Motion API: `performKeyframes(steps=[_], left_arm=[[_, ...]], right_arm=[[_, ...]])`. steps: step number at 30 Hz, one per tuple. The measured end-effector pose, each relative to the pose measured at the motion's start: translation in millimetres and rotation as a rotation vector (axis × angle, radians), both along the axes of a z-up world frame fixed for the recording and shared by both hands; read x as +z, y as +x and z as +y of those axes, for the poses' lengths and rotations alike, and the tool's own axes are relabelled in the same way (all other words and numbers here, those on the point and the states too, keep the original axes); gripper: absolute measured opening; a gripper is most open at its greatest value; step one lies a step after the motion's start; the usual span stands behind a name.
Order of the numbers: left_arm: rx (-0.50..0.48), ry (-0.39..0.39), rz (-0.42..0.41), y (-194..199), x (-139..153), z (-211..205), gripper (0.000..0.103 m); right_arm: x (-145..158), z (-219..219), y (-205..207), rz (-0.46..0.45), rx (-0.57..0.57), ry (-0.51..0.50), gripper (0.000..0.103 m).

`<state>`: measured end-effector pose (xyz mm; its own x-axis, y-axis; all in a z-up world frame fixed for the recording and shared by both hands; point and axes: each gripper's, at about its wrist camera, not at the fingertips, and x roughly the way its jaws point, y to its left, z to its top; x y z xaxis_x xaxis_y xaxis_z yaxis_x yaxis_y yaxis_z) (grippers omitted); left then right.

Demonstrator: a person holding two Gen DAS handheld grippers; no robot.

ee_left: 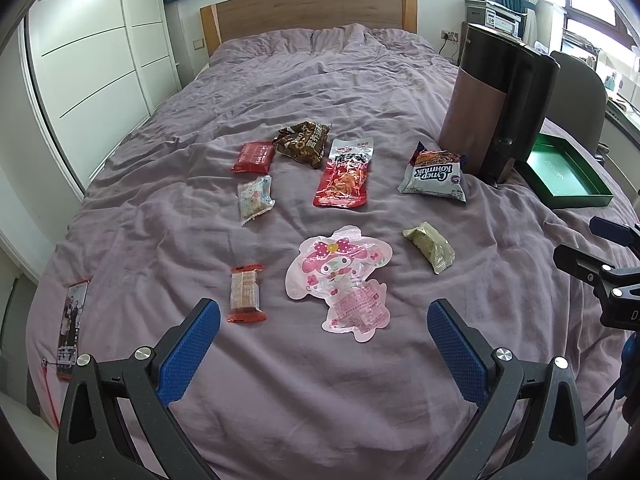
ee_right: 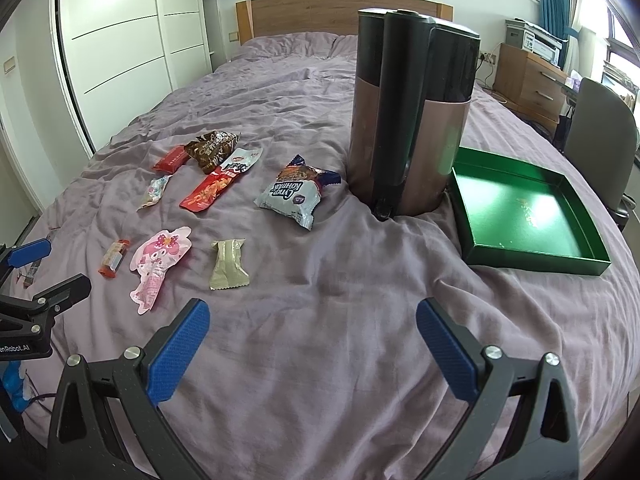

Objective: Organize snacks
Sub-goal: 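Grasp the red-wrapped wafer bar with left tool while right tool grasps pink character bag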

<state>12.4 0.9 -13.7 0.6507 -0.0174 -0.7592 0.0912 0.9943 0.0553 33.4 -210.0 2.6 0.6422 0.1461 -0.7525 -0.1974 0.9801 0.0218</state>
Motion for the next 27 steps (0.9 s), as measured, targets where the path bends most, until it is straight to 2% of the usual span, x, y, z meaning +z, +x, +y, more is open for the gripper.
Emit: performKeyframes(steps=[10, 21, 27], left_arm=[[-0.003, -0.022, 0.023, 4.1, -9.4, 6.8, 0.102], [0.04, -0.016, 0.071, 15.4, -30.9, 58.5, 0.102], [0.084, -0.036, 0.136, 37.9, -49.9, 78.7, 0.102]], right_arm=[[-3.5, 3.3, 1.8, 0.001, 0.005, 0.014, 0.103], [-28.1, 34.4, 19.5, 0.042, 0.087, 0.036, 0.103], [-37.2, 53.5, 31.1, 0.079, 0.15, 0.123, 0.103]])
